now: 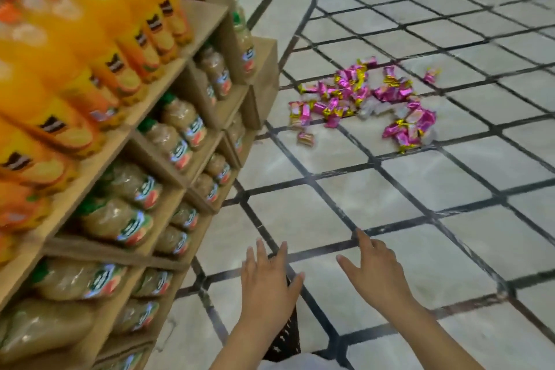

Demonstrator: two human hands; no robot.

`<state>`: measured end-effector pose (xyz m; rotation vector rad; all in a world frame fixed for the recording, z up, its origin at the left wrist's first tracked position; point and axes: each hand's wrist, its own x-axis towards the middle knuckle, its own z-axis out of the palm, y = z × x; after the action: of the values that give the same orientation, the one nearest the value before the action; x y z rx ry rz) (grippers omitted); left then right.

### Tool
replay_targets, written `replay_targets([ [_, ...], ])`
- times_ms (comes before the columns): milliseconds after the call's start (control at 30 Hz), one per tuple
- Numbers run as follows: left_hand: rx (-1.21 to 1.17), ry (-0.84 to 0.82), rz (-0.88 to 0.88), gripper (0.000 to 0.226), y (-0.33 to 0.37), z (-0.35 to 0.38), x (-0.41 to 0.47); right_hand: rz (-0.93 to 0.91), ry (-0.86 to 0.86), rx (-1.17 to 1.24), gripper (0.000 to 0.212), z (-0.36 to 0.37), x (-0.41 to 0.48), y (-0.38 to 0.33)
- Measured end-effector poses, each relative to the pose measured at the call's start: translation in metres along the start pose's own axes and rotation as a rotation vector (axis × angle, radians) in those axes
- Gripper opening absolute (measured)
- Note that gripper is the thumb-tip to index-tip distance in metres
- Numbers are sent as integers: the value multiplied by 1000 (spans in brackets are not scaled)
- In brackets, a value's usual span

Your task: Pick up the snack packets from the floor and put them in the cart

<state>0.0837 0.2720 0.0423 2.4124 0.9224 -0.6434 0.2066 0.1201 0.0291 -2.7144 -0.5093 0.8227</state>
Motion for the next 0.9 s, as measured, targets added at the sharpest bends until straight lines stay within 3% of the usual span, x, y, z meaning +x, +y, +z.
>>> replay_targets([
  [267,187,-33,183,74,25,-101,136,143,79,-21,76,-50,95,-51],
  [367,274,-62,243,76,37,-119,176,238,99,74,79,-66,120,-48],
  [633,355,-176,291,77,138,-126,262,511,161,205,83,-125,181,36],
  [900,383,-188,361,78,296,-144,343,559,146,310,84,-205,289,127],
])
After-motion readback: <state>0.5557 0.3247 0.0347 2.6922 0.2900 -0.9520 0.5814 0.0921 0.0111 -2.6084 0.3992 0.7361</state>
